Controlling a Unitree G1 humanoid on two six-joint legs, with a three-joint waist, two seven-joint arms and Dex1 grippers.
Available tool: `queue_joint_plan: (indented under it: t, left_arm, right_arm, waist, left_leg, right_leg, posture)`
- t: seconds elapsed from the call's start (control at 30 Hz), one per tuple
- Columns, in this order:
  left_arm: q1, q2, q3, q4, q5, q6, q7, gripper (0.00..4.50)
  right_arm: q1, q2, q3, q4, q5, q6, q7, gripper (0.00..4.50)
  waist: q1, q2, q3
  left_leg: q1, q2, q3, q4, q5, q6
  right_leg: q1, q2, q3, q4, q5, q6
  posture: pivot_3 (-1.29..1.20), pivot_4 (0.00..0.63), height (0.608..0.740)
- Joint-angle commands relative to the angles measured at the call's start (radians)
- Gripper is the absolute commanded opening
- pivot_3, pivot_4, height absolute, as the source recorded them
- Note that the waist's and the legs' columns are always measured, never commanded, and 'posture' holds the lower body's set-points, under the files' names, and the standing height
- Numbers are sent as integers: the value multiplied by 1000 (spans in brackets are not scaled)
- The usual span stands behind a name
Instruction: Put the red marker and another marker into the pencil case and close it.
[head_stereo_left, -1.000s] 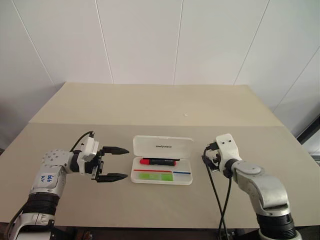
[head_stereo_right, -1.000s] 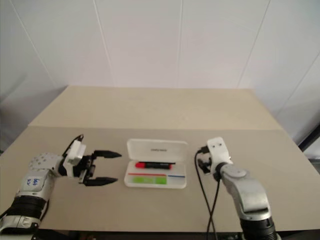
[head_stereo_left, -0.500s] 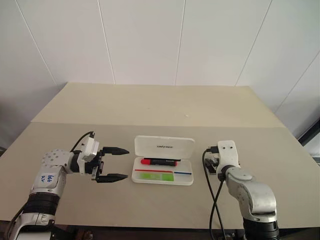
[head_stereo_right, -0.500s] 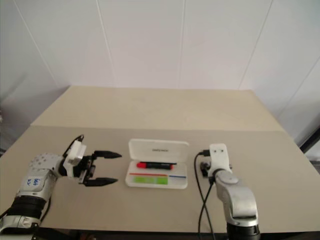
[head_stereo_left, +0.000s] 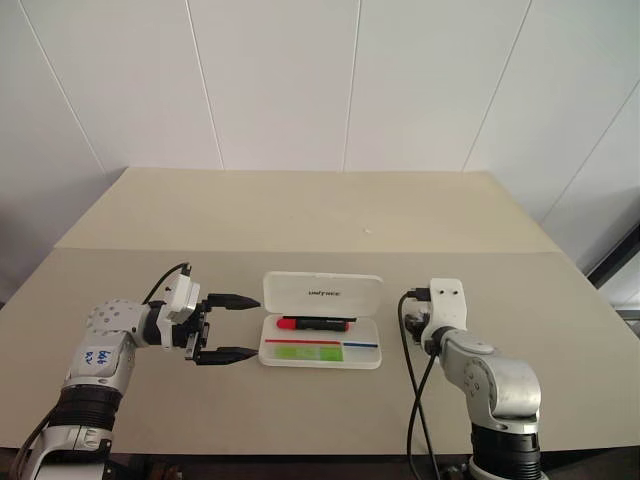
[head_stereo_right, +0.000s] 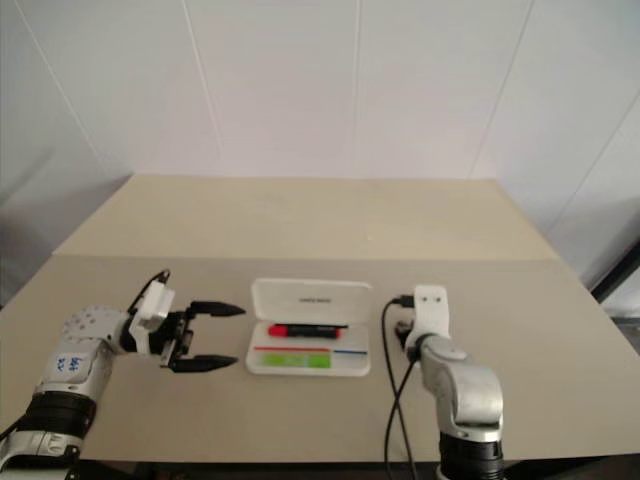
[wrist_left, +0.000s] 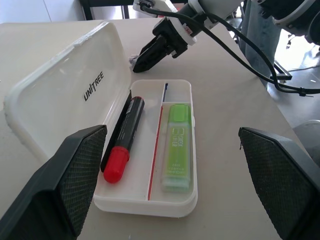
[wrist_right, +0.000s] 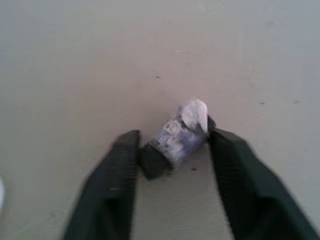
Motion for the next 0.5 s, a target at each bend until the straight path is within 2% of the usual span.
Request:
queue_joint_plan:
  t: [0.03, 0.17, 0.37, 0.5]
  left_arm:
    - [7, 9, 17, -30, -10, -4, 3, 4500]
    - [9, 7, 17, -34, -11, -5, 5, 4500]
    - [6, 0, 14, -35, -12, -6, 7, 4500]
    - [4, 0, 14, -34, -13, -6, 7, 4500]
  right_arm:
    - [20, -16, -15, 6, -3, 20, -4, 1743]
    - [22, -76, 16, -3, 13, -4, 41, 381]
    - [3, -166, 48, 7, 38, -22, 110, 373]
    - [-31, -231, 48, 55, 39, -101, 143, 373]
  waist:
    - [4, 0, 0]
    - [13, 0, 0]
    - [12, 0, 0]
    - [11, 0, 0]
  left_leg:
    - [0, 0, 0, 0, 0, 0]
    - [0, 0, 0, 0, 0, 0]
    - [-1, -1, 0, 0, 0, 0]
    - [-1, -1, 0, -1, 0, 0]
  right_leg:
    - [0, 0, 0, 0, 0, 0]
    - [1, -1, 0, -1, 0, 0]
    - [0, -1, 0, -2, 0, 0]
    - [0, -1, 0, -3, 0, 0]
  posture:
    - [0, 150, 740]
    - [0, 150, 740]
    - [0, 150, 740]
    - [0, 150, 740]
